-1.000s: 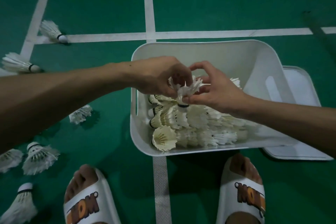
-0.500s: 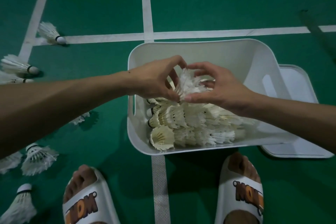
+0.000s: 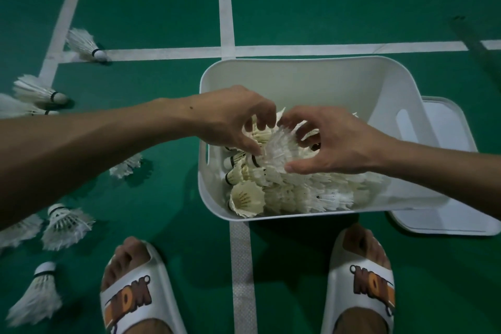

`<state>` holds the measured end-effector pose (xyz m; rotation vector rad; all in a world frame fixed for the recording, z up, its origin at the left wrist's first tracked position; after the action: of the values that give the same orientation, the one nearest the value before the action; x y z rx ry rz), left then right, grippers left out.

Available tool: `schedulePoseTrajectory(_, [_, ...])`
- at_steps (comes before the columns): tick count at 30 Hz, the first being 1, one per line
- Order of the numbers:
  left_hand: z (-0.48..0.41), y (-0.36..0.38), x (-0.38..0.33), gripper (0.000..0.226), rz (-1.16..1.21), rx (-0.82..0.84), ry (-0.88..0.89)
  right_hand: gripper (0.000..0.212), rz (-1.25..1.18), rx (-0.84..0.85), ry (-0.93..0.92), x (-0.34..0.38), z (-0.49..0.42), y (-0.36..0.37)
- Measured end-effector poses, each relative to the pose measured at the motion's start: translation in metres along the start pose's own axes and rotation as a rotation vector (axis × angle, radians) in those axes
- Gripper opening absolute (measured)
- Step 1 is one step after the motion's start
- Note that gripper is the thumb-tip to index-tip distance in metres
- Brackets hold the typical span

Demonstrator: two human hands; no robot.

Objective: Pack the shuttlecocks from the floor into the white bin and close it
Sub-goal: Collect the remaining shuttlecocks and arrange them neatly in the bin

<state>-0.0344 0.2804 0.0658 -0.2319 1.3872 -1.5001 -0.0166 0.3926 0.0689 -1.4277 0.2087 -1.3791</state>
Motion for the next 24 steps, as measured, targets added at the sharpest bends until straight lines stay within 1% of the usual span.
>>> schedulePoseTrajectory(2, [0.003,-0.008,0.003,0.037,-0.040,-0.041,0.018,0.067,0.081,0.029,-0.051,0.009,0.002,0.005])
schedulePoseTrajectory(5, [0.006,-0.014,0.010,0.031,-0.068,-0.096,0.018,0.068,0.217,0.123,-0.146,0.024,0.003,0.021])
schedulePoseTrajectory(9, [0.010,-0.011,0.015,0.027,-0.086,-0.116,0.022,0.068,0.344,0.235,-0.212,0.034,0.004,0.044])
schedulePoseTrajectory(15, [0.010,-0.013,0.016,0.023,-0.099,-0.131,0.055,0.073,0.401,0.277,-0.183,0.030,0.000,0.069])
schedulePoseTrajectory(21, [0.011,-0.012,0.015,0.026,-0.095,-0.094,0.094,0.063,0.429,0.280,-0.175,0.031,-0.003,0.080])
schedulePoseTrajectory(24, [0.011,-0.012,0.016,0.025,-0.086,-0.096,0.095,0.060,0.487,0.292,-0.172,0.026,-0.007,0.085])
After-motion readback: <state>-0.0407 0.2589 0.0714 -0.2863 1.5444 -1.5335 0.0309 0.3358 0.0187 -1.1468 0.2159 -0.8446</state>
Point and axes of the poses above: each hand's wrist, its own z-axis away from the middle knuckle, its own y-axis out of the palm, x = y × z, the point moved 8 cm from there along -z, towards the middle knuckle, and after that the axes turned 2 degrees about -y, right-handed, at the moved point
